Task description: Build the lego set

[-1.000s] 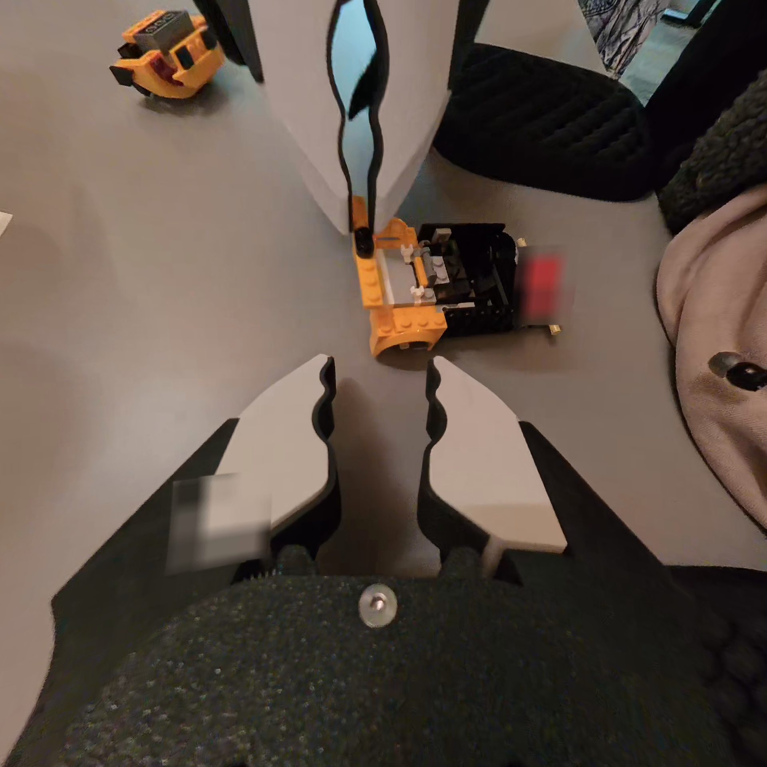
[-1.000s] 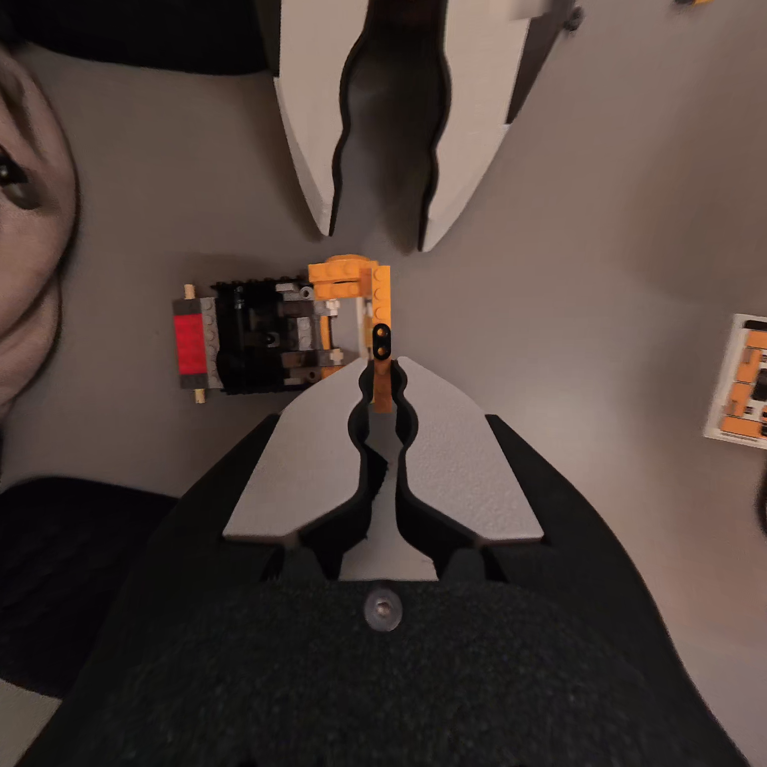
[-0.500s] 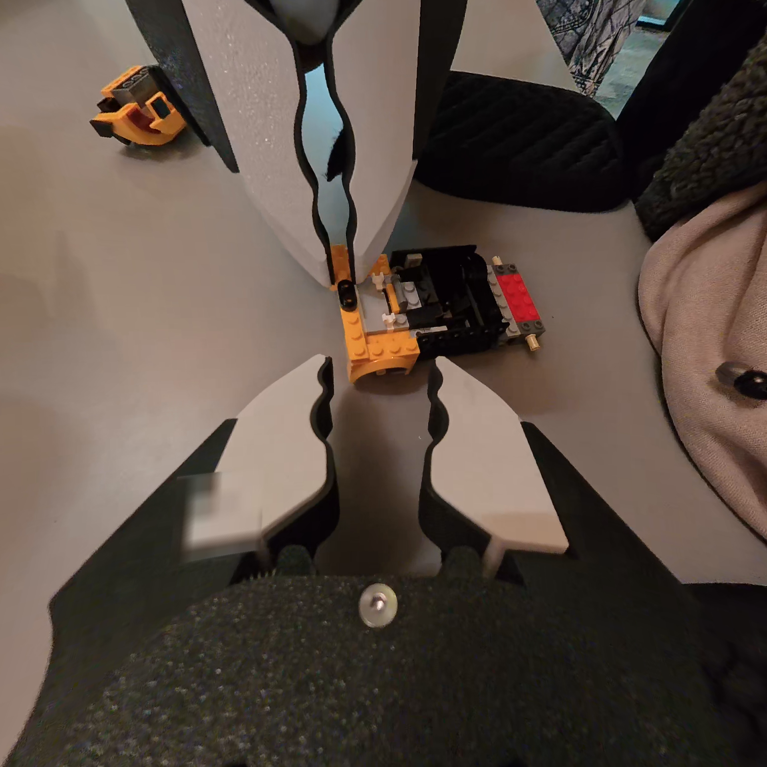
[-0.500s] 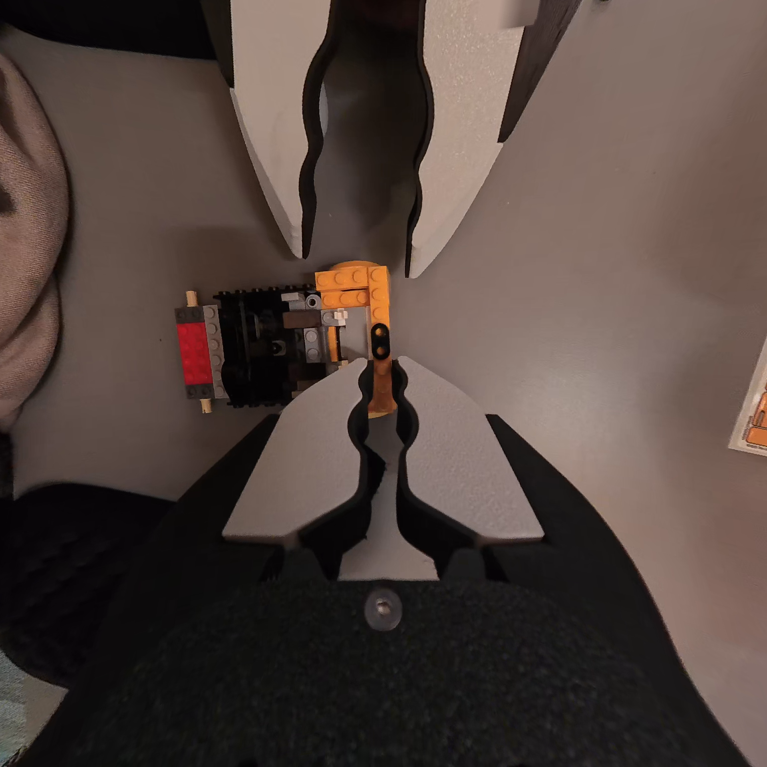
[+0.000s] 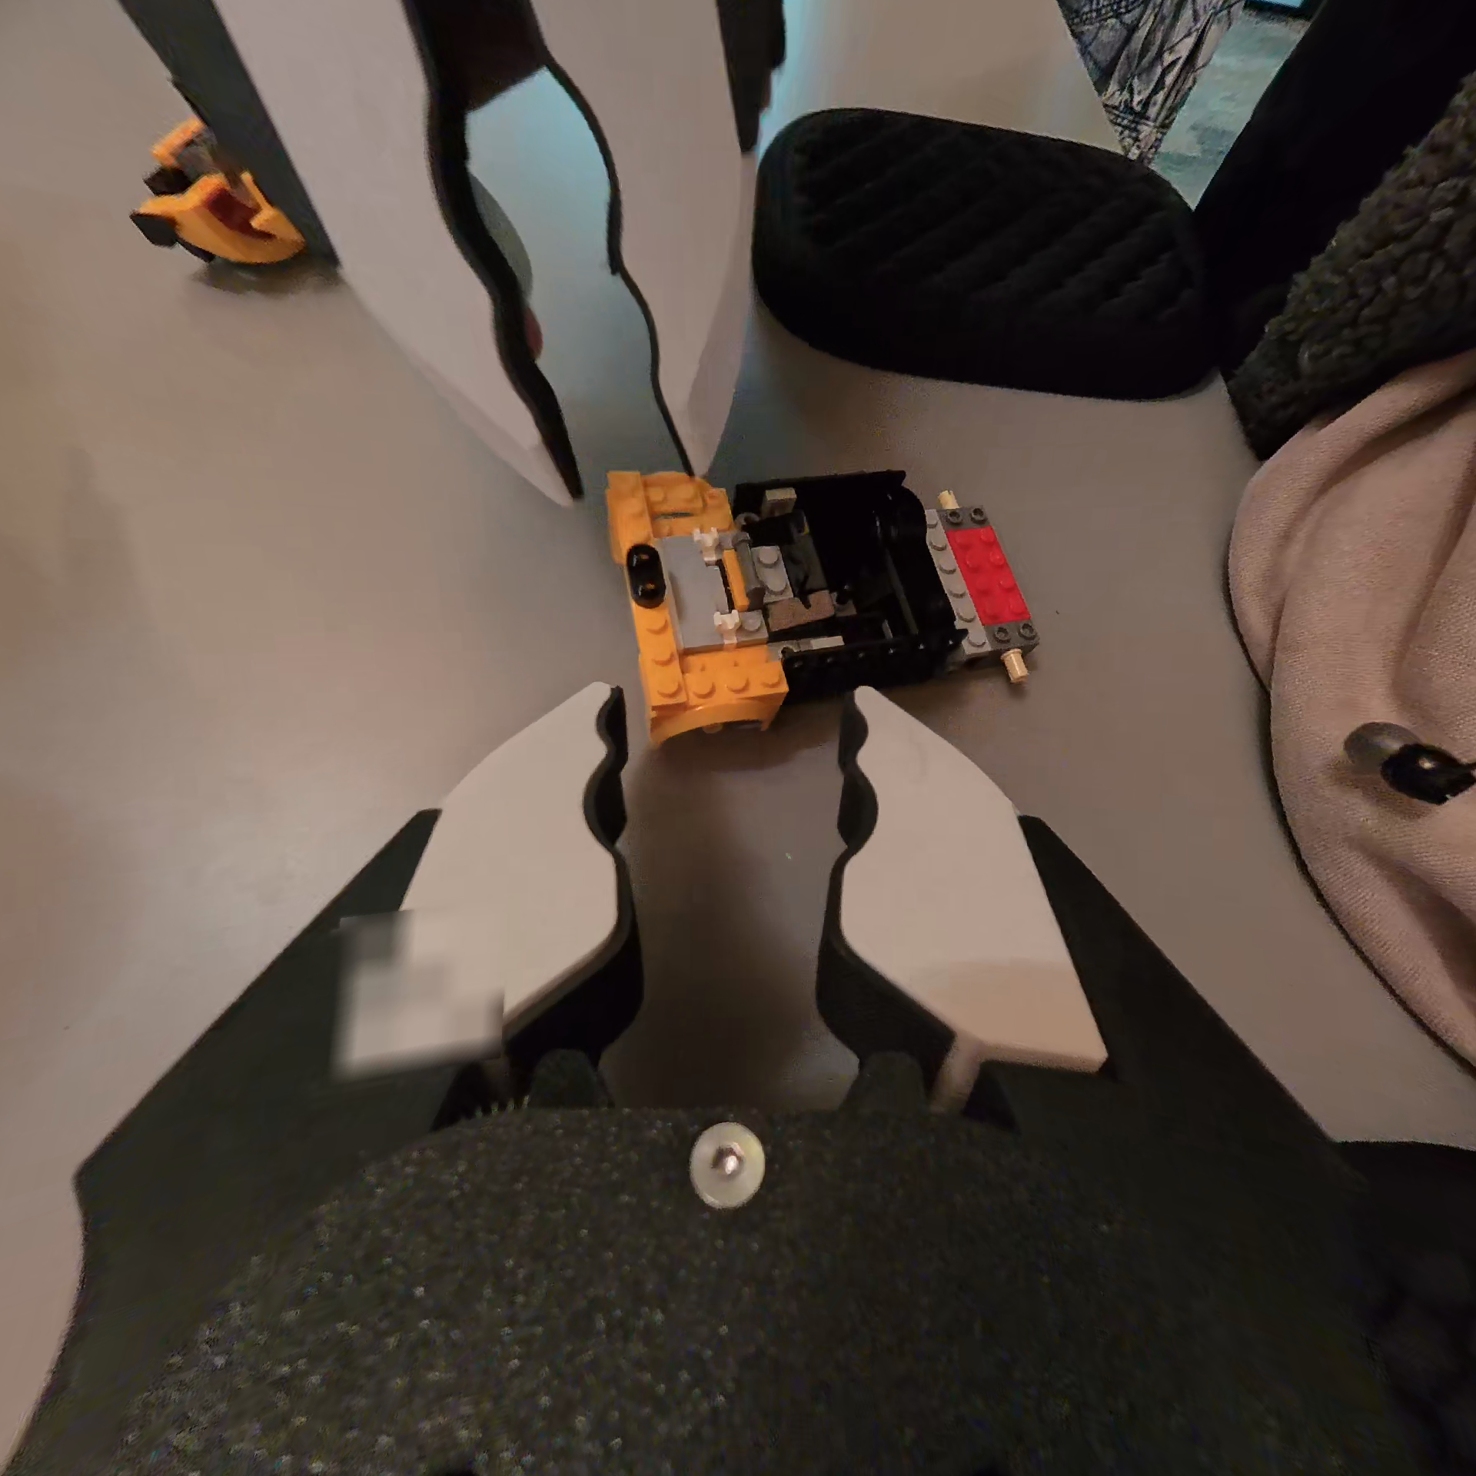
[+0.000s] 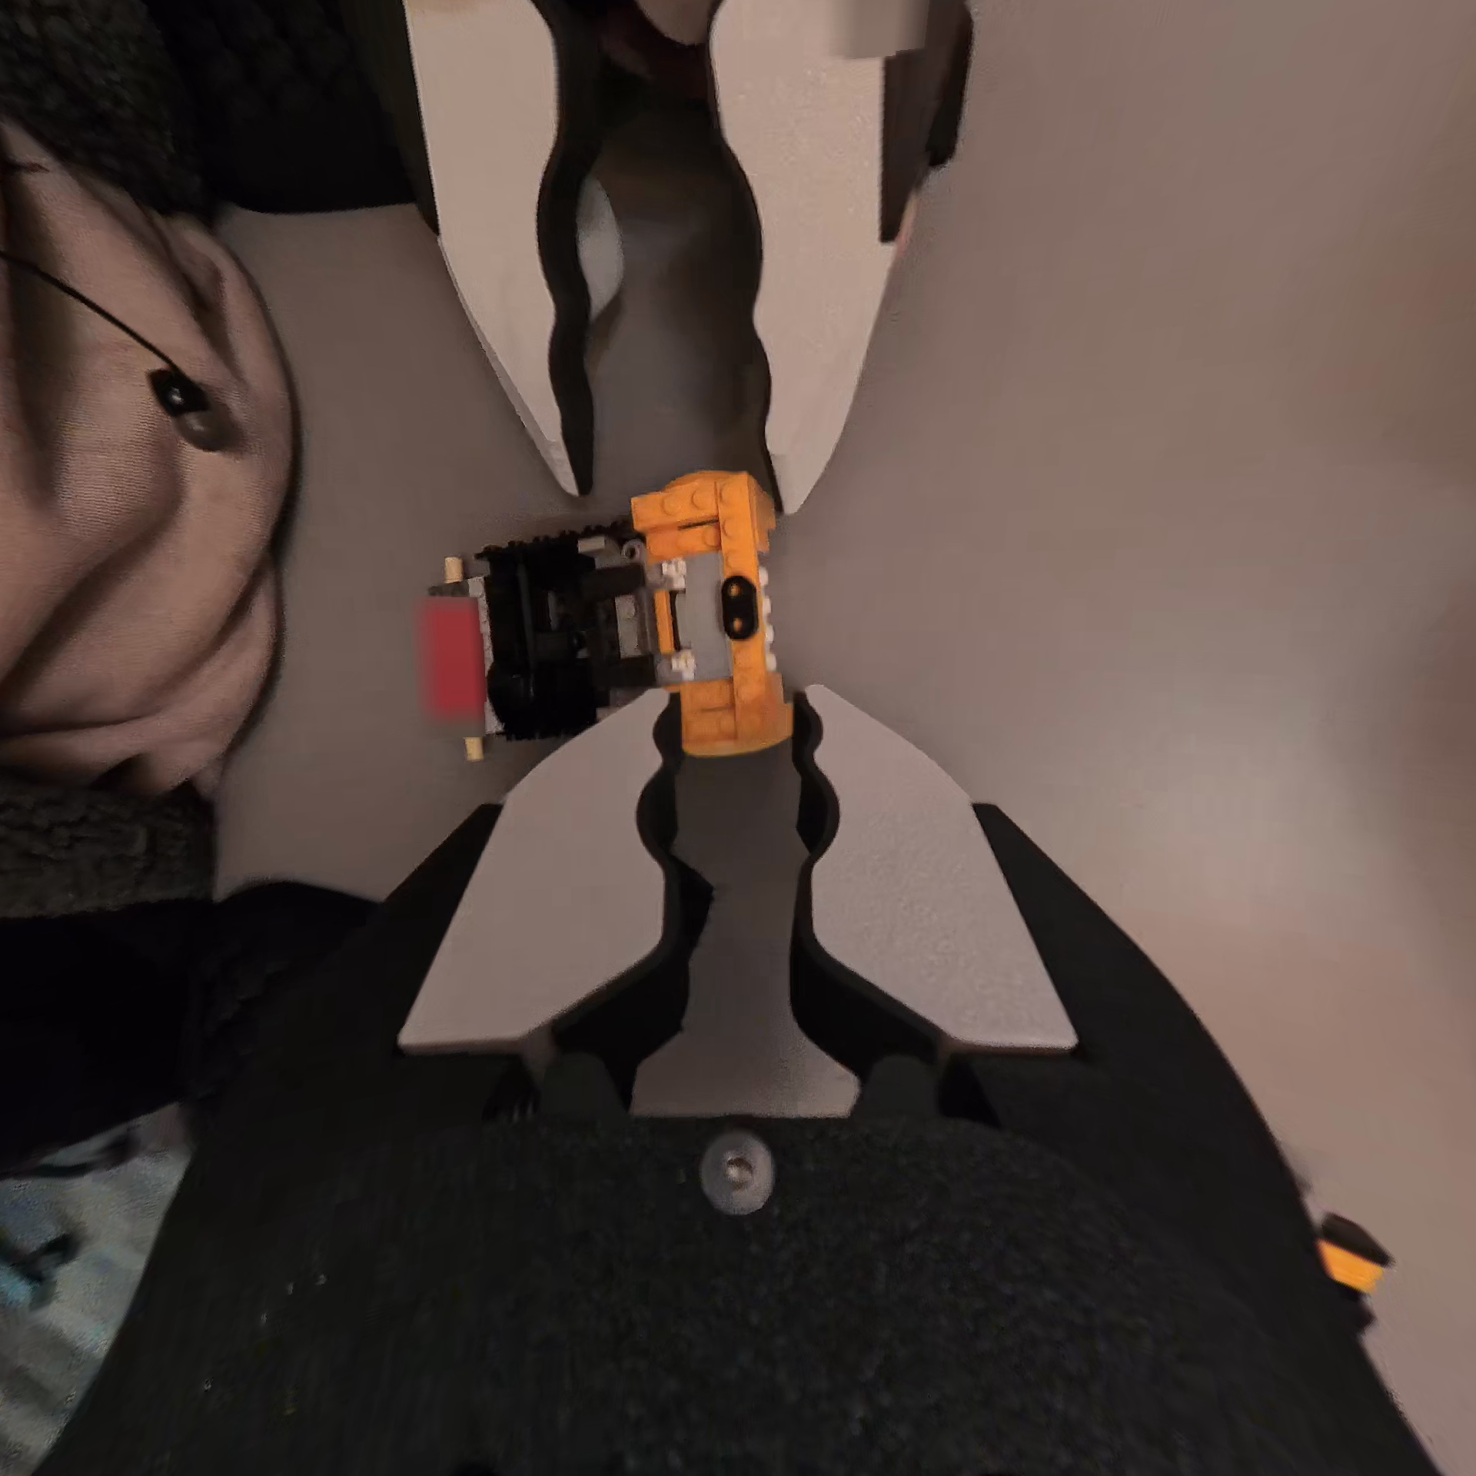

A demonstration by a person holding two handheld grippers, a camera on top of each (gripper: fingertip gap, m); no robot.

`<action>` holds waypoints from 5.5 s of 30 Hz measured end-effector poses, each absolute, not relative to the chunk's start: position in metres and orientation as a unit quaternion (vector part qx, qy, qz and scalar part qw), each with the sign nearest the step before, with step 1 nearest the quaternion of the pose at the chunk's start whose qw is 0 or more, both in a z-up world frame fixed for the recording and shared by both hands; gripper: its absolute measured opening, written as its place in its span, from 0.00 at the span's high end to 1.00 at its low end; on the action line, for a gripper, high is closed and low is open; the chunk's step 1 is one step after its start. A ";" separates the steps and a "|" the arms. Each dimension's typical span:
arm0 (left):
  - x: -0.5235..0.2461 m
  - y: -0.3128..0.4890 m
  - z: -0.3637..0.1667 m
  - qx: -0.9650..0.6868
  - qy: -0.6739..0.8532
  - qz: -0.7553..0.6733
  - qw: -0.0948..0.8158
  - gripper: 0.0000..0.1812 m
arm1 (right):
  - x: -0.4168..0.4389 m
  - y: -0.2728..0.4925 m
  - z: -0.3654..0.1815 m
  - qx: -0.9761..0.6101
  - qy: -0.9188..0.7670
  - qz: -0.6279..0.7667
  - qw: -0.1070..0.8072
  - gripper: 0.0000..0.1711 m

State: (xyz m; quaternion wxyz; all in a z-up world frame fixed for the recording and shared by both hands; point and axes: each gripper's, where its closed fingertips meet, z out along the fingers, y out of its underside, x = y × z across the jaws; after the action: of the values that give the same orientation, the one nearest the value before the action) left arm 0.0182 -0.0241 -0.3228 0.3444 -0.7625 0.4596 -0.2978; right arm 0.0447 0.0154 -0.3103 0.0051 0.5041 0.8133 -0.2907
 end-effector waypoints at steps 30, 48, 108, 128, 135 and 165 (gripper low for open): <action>0.034 -0.023 -0.308 -0.691 0.570 -0.109 0.430 0.81 | 0.064 0.004 -0.288 0.583 0.651 -0.469 0.128 0.81; 0.041 -0.032 -0.296 -0.649 0.608 -0.048 0.456 0.81 | 0.071 -0.009 -0.279 0.591 0.634 -0.485 0.113 0.85; 0.053 -0.041 -0.241 -0.685 0.394 -0.400 0.463 0.84 | 0.068 -0.030 -0.239 0.444 0.672 -0.450 -0.386 0.84; 0.060 -0.048 -0.244 -0.656 0.424 -0.393 0.485 0.77 | 0.073 -0.041 -0.237 0.408 0.675 -0.448 -0.421 0.84; 0.065 -0.056 -0.247 -0.640 0.471 -0.344 0.500 0.83 | 0.075 -0.046 -0.237 0.403 0.680 -0.448 -0.417 0.84; 0.071 -0.071 -0.250 -0.598 0.510 -0.313 0.533 0.83 | 0.076 -0.065 -0.252 0.379 0.709 -0.449 -0.390 0.83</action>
State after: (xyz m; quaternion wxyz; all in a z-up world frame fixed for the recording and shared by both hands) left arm 0.0711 -0.0710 -0.2498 0.5329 -0.5983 0.5102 -0.3126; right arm 0.0761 -0.0647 -0.2523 -0.3899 0.3787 0.7092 -0.4489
